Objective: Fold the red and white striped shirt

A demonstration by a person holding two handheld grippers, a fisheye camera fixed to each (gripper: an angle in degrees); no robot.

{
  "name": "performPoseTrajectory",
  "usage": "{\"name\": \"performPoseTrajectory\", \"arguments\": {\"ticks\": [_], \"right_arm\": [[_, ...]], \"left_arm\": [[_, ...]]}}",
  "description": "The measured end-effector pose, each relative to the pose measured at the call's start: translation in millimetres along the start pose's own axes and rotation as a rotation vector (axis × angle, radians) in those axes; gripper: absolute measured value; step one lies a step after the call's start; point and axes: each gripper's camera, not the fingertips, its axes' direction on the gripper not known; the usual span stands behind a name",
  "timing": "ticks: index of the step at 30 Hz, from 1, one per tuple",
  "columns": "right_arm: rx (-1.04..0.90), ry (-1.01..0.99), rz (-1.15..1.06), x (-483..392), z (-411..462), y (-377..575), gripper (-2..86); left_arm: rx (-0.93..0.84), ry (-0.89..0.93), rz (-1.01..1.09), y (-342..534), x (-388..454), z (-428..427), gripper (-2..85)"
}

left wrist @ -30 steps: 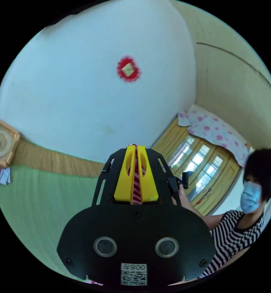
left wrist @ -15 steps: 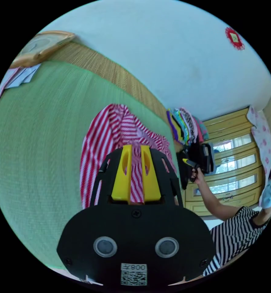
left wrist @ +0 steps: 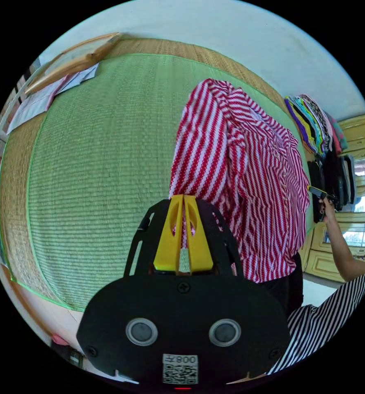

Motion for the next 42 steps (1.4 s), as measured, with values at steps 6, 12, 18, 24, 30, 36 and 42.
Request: {"name": "performPoseTrajectory", "arguments": {"ticks": [6,12,18,24,30,36,42], "right_arm": [[-0.07,0.221,0.079,43.8,13.6,-1.4,-0.5],[0.132,0.018,0.218,52.4,-5.8,29.0,0.3],[0.293,-0.26,0.073,-44.4,3.9,32.8,6.4],[0.25,-0.246,-0.137,-157.5,36.7,-18.5,7.7],[0.244,-0.211,-0.278,-234.9,56.4,-30.4,8.9],[0.175,-0.112,-0.299,-281.5,92.3,-31.9,8.5],[0.109,-0.071,-0.246,-292.0,115.0,-21.6,2.5]], "left_arm": [[0.011,-0.226,-0.193,-42.7,-60.9,-18.7,0.4],[0.261,-0.101,-0.188,-58.4,-58.9,-45.0,2.3],[0.322,0.206,0.036,-95.0,-11.7,-20.4,6.2],[0.256,0.237,0.188,-169.8,33.2,15.3,7.3],[0.261,0.142,0.232,-231.0,44.9,28.5,8.8],[0.203,0.048,0.231,-275.5,41.3,47.4,7.9],[0.191,0.011,0.26,-285.8,38.1,49.3,2.9]]}}
